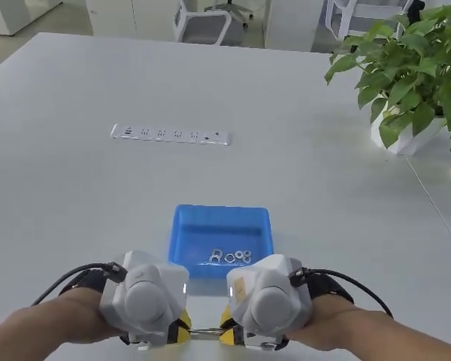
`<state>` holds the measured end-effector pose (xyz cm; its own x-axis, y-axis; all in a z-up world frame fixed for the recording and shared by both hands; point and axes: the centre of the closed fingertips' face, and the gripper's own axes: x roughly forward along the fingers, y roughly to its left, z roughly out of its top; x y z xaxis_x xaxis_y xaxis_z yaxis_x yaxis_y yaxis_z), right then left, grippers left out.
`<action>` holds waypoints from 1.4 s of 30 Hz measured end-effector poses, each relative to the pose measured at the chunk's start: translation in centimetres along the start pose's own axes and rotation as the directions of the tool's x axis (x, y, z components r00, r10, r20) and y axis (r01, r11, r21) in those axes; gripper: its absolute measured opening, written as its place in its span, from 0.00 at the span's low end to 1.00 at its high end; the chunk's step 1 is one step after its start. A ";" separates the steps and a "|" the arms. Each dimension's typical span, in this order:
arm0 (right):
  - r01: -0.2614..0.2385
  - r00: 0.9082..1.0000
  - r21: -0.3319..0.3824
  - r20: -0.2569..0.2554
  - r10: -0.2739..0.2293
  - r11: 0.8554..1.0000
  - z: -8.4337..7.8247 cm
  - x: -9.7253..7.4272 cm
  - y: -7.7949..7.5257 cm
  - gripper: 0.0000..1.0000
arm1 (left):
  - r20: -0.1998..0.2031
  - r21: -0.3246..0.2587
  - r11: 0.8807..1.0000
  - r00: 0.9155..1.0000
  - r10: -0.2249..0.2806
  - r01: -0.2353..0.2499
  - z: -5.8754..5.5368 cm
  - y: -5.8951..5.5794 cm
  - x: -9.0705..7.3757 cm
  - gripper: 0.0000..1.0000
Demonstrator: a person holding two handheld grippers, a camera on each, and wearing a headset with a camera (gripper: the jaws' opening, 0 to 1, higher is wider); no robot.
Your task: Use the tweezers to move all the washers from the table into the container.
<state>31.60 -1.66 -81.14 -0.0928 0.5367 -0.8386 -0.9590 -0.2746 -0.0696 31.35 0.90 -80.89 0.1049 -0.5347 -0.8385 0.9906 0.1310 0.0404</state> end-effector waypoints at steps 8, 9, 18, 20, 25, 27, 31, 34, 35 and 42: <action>-0.001 1.000 -0.008 -0.007 0.001 1.000 0.1 0.1 -0.3 0.07 | -0.016 0.001 1.000 1.000 0.001 -0.001 -0.1 0.2 0.0 0.06; -0.002 1.000 -0.008 -0.007 0.002 1.000 0.1 0.1 -0.3 0.07 | -0.017 -0.001 1.000 1.000 0.001 -0.001 -0.1 0.2 0.0 0.06; 0.009 1.000 -0.021 -0.008 -0.009 1.000 0.0 0.1 -0.6 0.08 | -0.021 -0.006 1.000 1.000 0.007 -0.007 -0.2 0.5 0.0 0.06; 0.008 1.000 -0.019 -0.008 -0.008 1.000 0.0 0.0 -0.6 0.08 | -0.025 -0.004 1.000 1.000 0.006 -0.006 -0.2 0.6 0.1 0.06; 0.011 1.000 -0.017 -0.008 -0.011 1.000 0.0 0.1 -0.6 0.08 | -0.026 -0.007 1.000 1.000 0.005 -0.005 -0.3 0.7 0.2 0.06; 0.009 1.000 -0.015 -0.008 -0.009 1.000 0.0 0.2 -0.7 0.09 | -0.025 -0.018 1.000 1.000 0.002 -0.002 -0.3 0.7 0.2 0.06; 0.002 1.000 -0.013 -0.010 -0.002 1.000 0.0 0.2 -0.7 0.10 | -0.029 -0.040 0.999 1.000 0.011 -0.012 -0.4 1.0 0.1 0.11; 0.006 1.000 -0.010 -0.007 -0.007 1.000 0.0 0.2 -0.8 0.11 | -0.029 -0.050 0.999 0.999 0.013 -0.015 -0.5 0.9 0.0 0.13; 0.008 1.000 -0.008 -0.007 -0.008 1.000 0.0 0.2 -0.8 0.12 | -0.029 -0.059 0.998 0.999 0.013 -0.015 -0.6 0.9 0.0 0.14; 0.075 0.997 0.032 0.021 -0.075 0.997 0.0 -1.3 -1.5 0.21 | -0.018 -0.096 0.994 0.999 0.044 -0.045 -0.8 1.1 -0.9 0.23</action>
<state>33.11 -1.95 -79.91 -0.0257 0.5724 -0.8196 -0.9713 -0.2083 -0.1150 32.25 2.19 -80.58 0.1465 -0.5133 -0.8456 0.9717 0.2346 0.0259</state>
